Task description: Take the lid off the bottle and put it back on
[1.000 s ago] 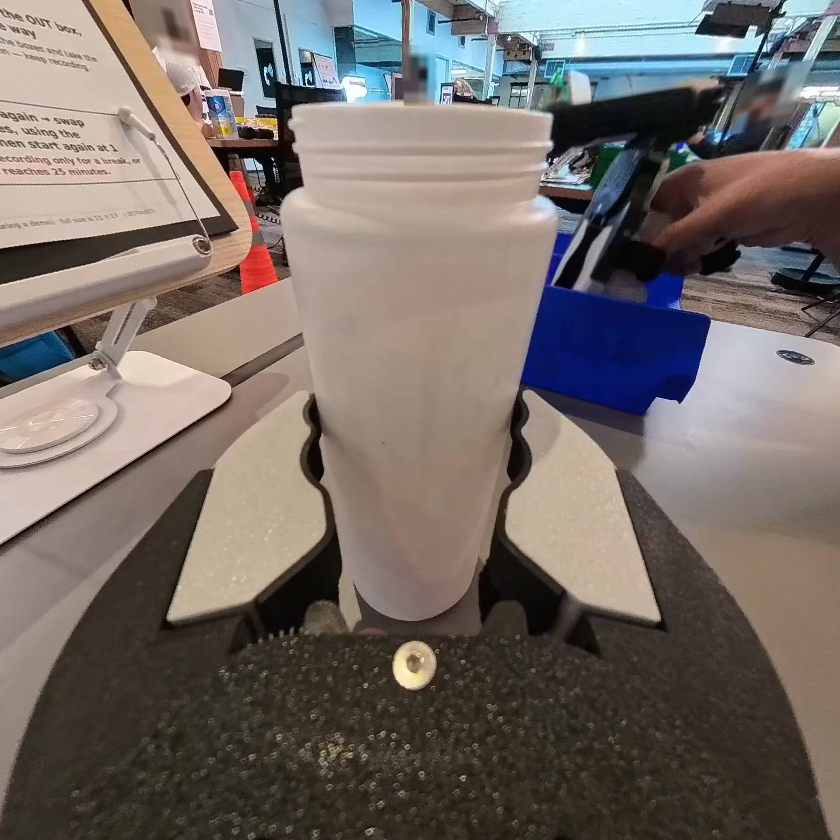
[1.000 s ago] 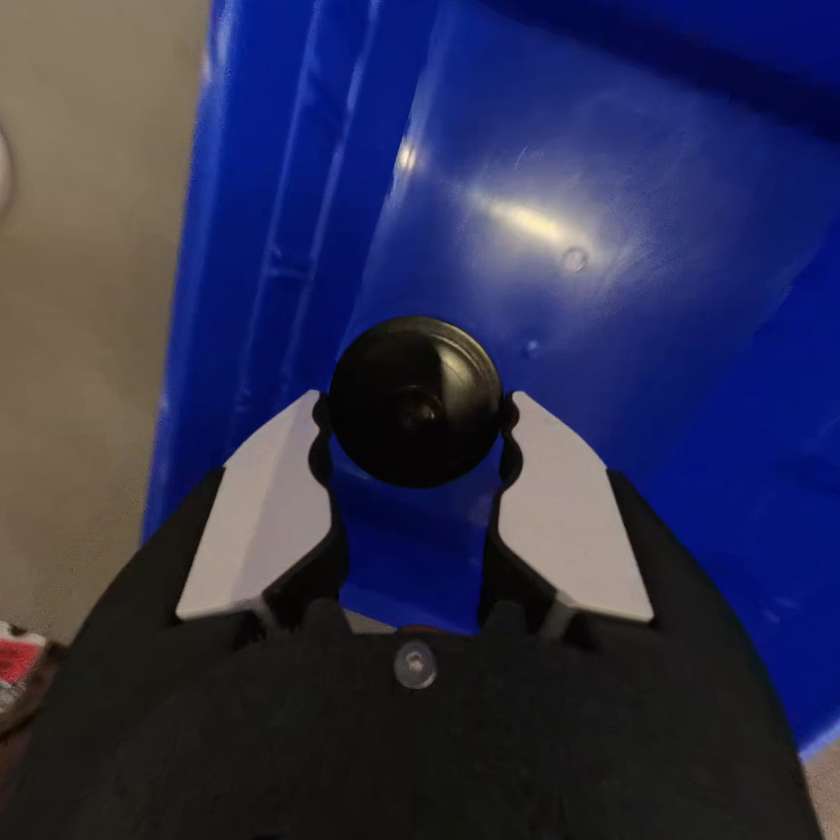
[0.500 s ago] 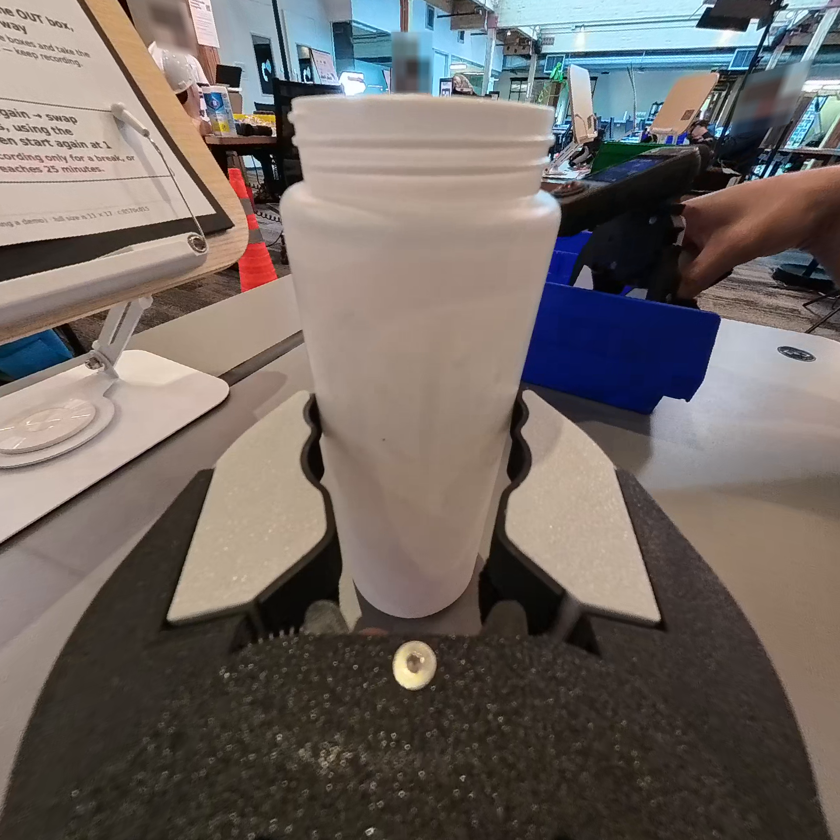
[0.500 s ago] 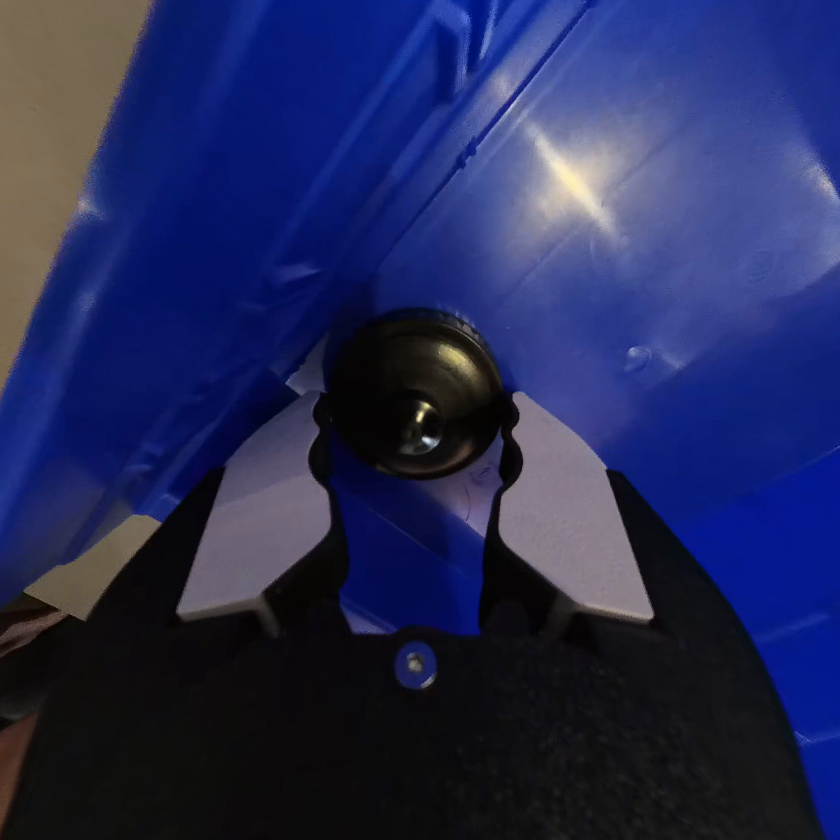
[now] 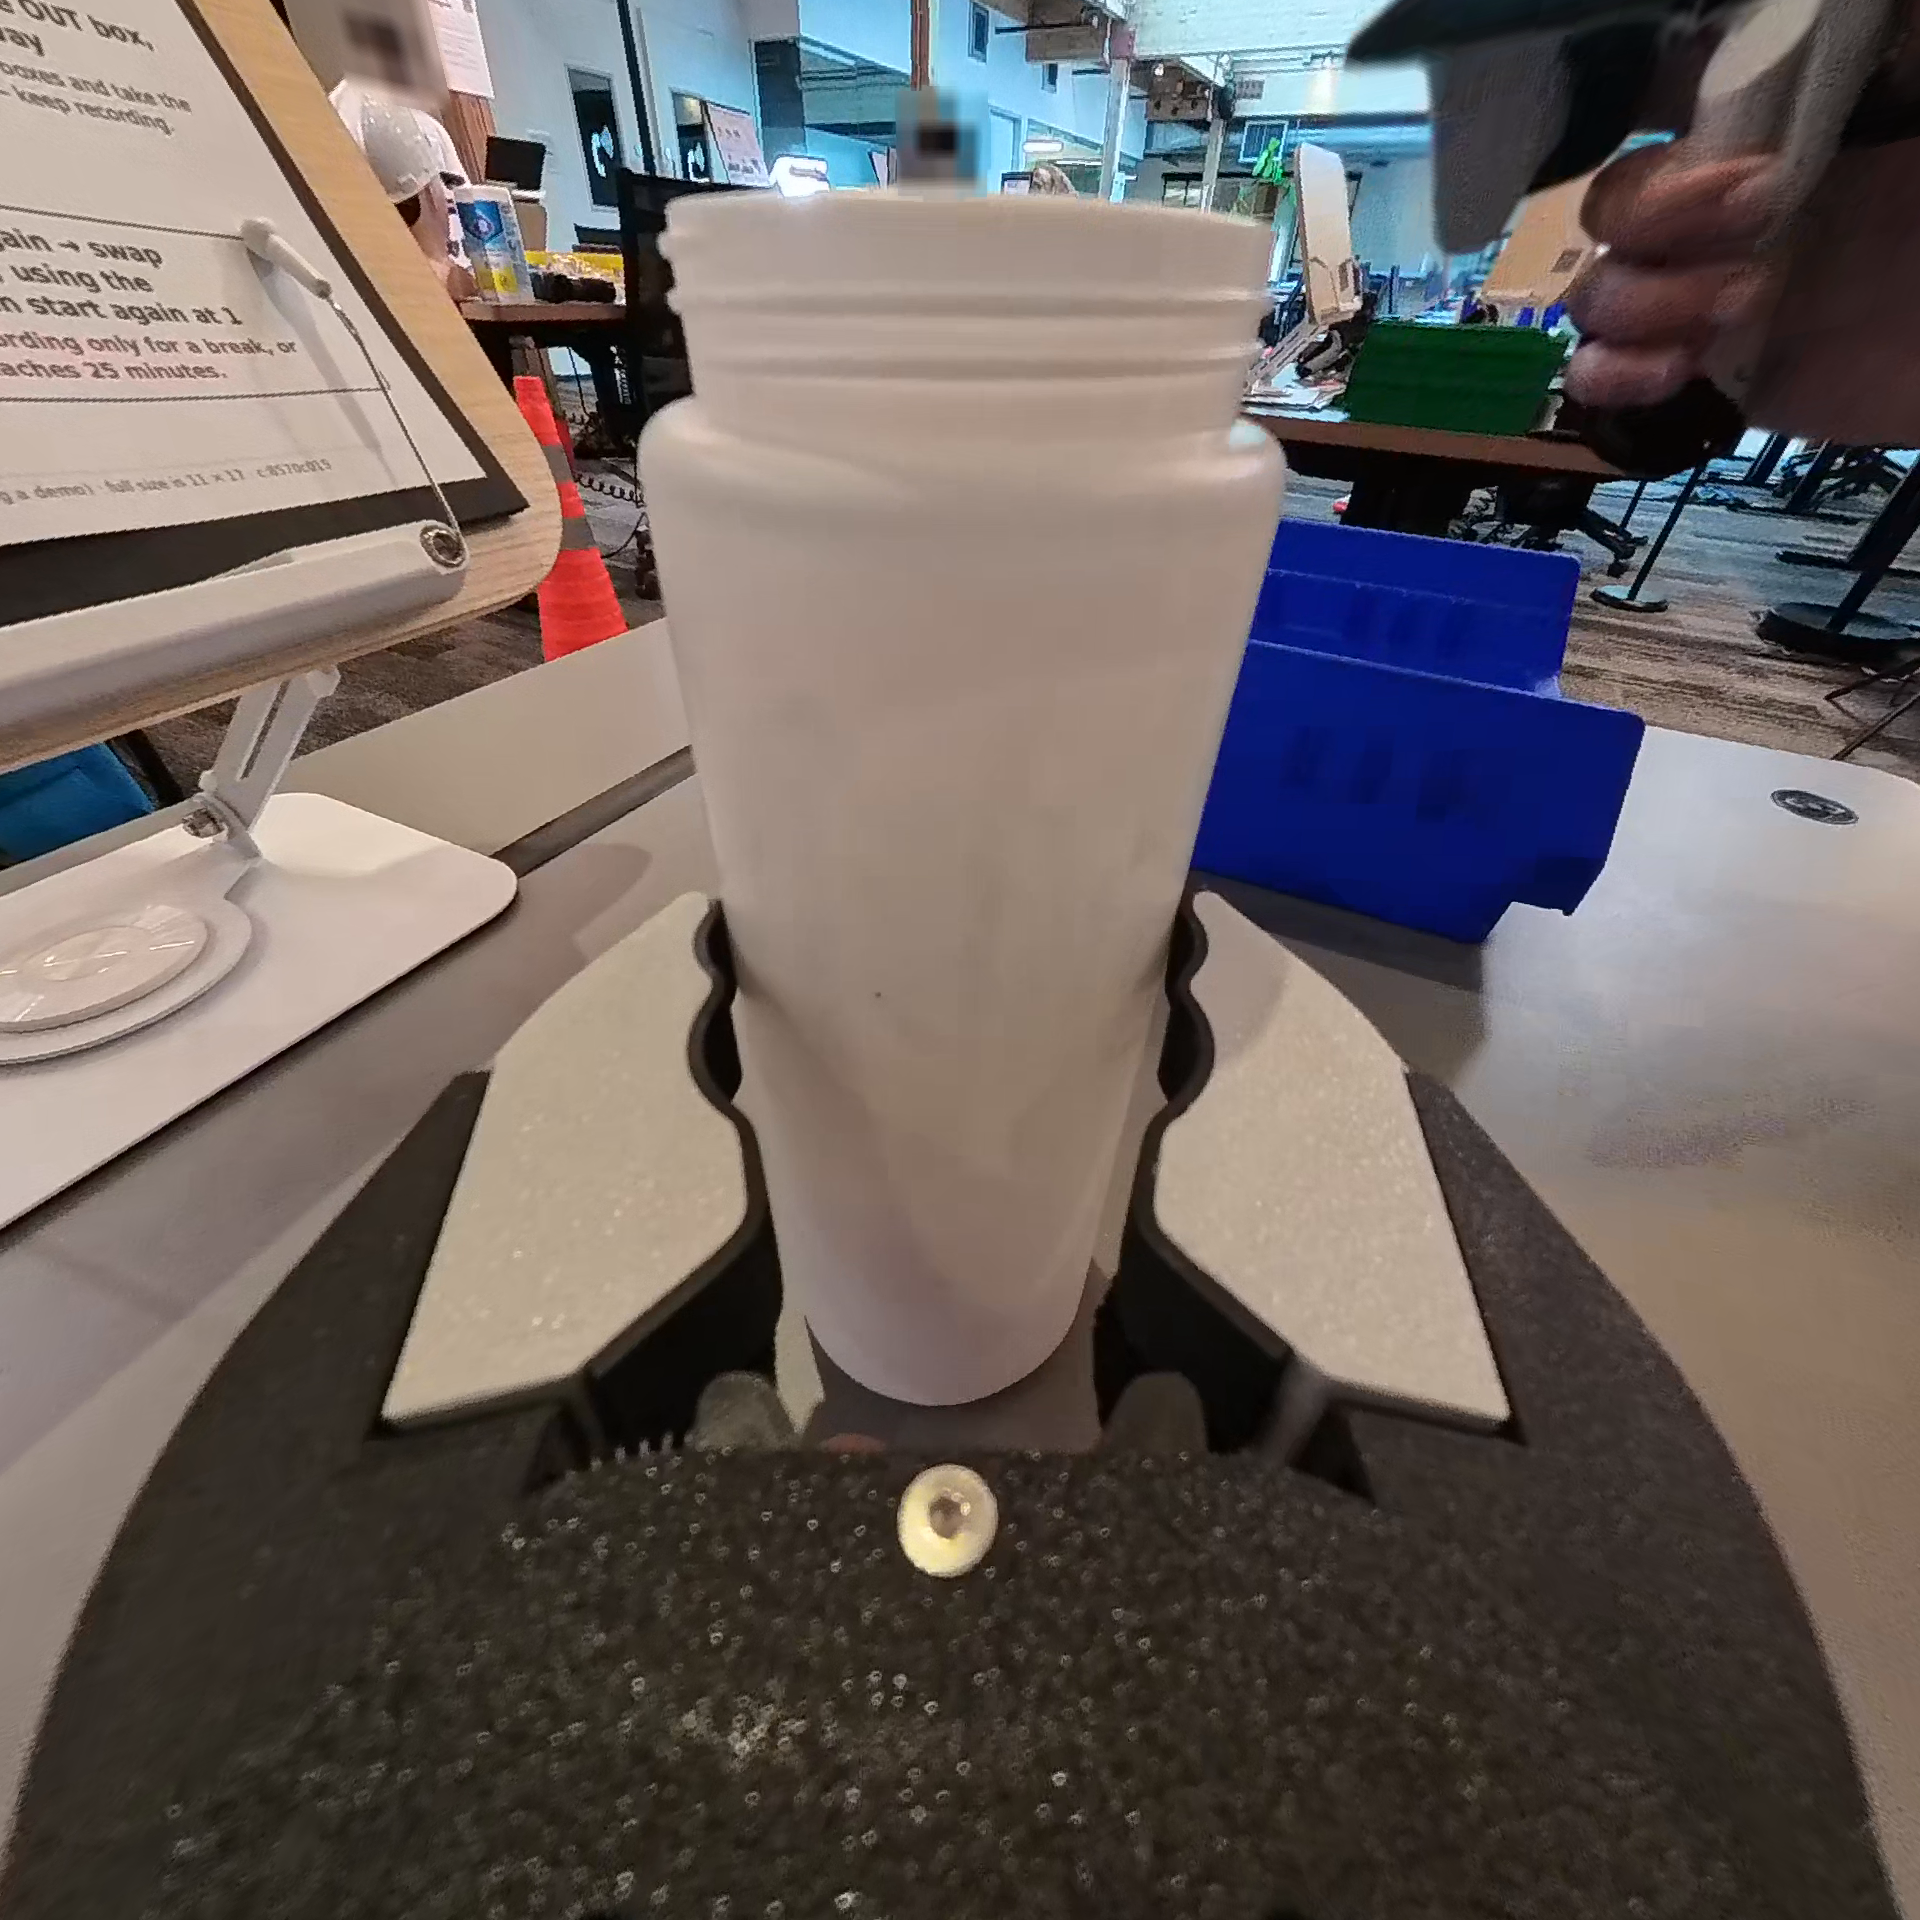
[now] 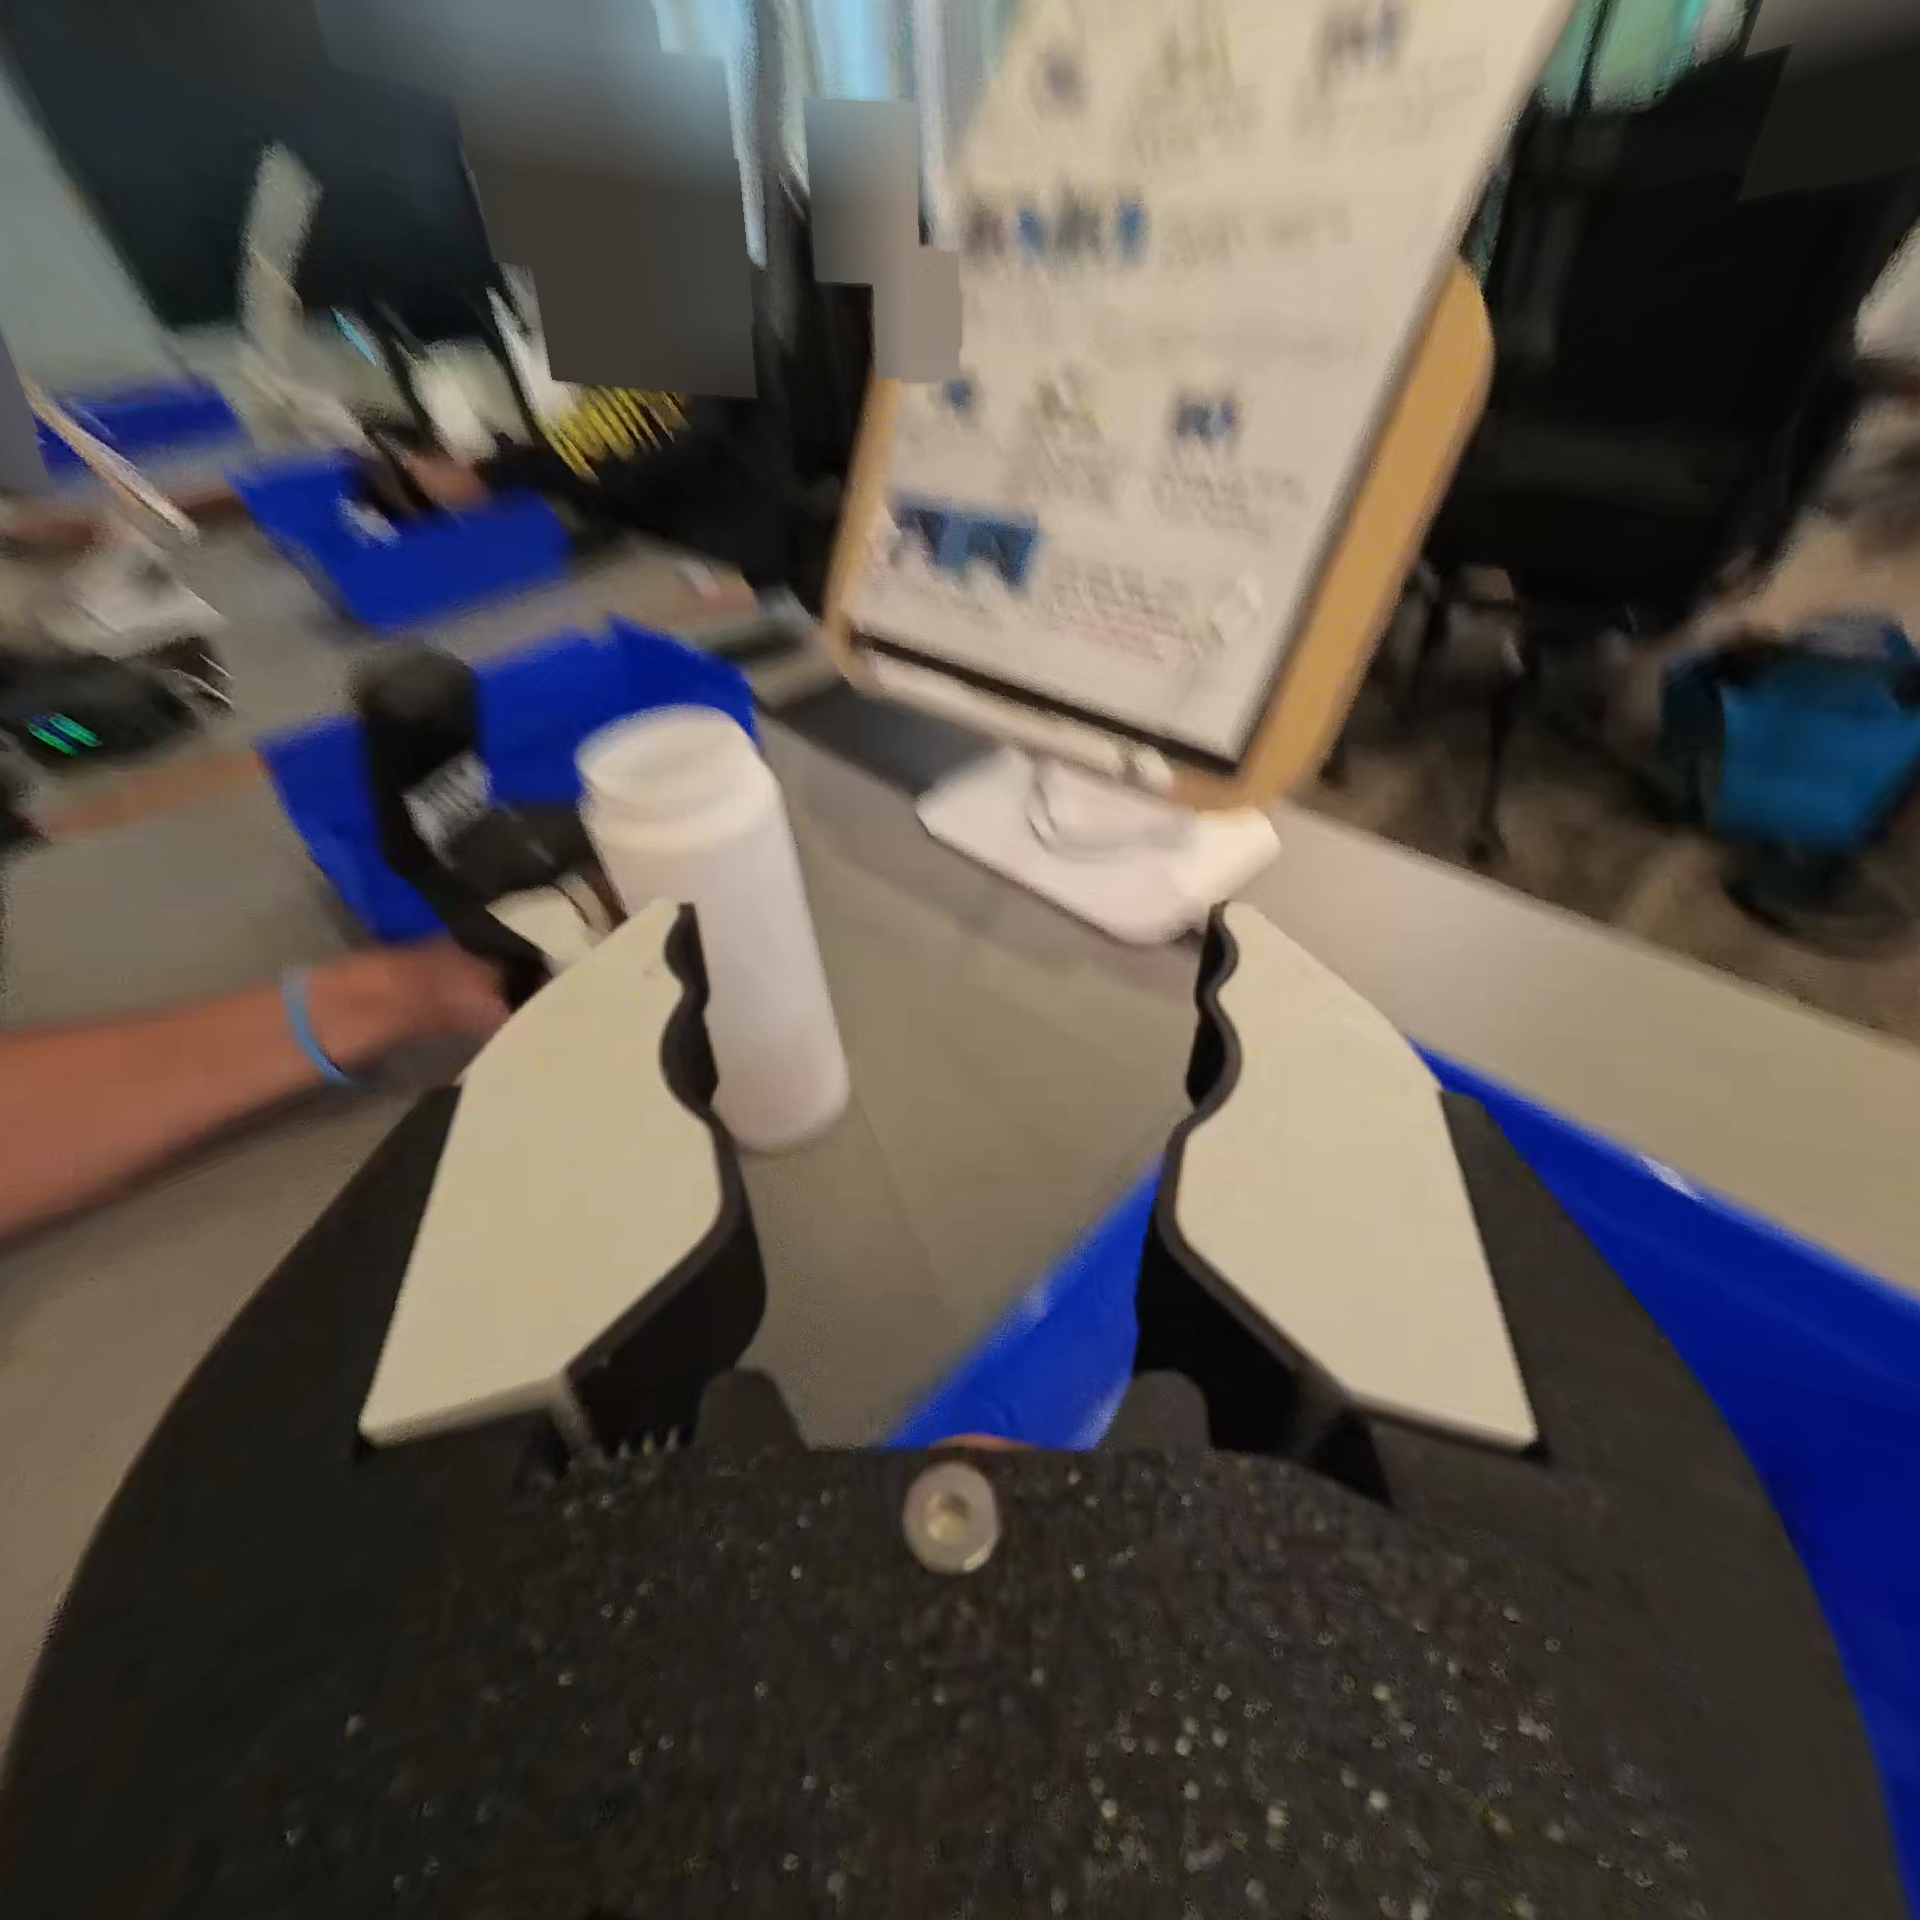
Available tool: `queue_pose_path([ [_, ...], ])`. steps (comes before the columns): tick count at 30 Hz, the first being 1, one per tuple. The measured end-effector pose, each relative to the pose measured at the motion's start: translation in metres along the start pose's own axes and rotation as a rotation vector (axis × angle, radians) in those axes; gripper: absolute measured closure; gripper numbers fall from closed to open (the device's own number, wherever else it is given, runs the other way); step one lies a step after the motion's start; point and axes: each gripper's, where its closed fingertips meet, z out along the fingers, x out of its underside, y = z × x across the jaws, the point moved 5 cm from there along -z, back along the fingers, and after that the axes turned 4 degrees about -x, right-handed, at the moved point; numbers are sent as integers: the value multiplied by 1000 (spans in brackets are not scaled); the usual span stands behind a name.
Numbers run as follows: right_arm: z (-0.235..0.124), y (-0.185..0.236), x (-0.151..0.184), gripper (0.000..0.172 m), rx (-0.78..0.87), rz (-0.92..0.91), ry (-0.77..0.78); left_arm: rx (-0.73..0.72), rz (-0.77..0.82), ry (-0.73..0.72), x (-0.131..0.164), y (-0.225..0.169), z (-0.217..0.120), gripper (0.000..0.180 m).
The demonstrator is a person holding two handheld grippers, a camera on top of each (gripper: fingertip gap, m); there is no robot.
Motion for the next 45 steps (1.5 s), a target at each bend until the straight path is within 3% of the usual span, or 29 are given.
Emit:
queue_pose_path([
  [3, 24, 24, -12, 77, -82, 7, -174, 3, 4, 1, 0, 0, 0, 101],
  [7, 75, 52, 0, 65, -166, 92, -201, 12, 3, 4, 1, 0, 0, 102],
  [12, 143, 80, 49, 52, -164, 79, -9, 16, 6, 2, 1, 0, -1, 102],
  [16, 179, 83, 72, 46, -128, 99, 43, 13, 13, 4, 1, -1, 0, 102],
  [18, 190, 85, 77, 51, -167, 150, 39, 13, 11, 2, 1, -1, -1, 102],
  [22, 197, 85, 84, 81, -182, 136, 31, 12, 4, -5, 2, 0, -1, 102],
  [26, 196, 83, 84, 83, -185, 105, 31, 17, -20, 19, 5, -3, 1, 101],
  [27, 196, 83, 84, 83, -182, 101, 38, 36, -14, 27, 6, -6, 0, 93],
  [32, 178, 84, 54, 83, -152, -8, -3, 7, -107, -81, -17, -7, -13, 77],
  [36, 135, 83, 0, 83, -120, -50, -128, -61, -73, 50, -15, -23, -29, 81],
  [41, 35, 58, -72, 83, 51, -54, -258, -59, -61, 232, 20, -94, -83, 83],
  [45, -52, 22, -95, 84, 219, 35, -320, -75, -138, 357, 47, -151, -130, 90],
])
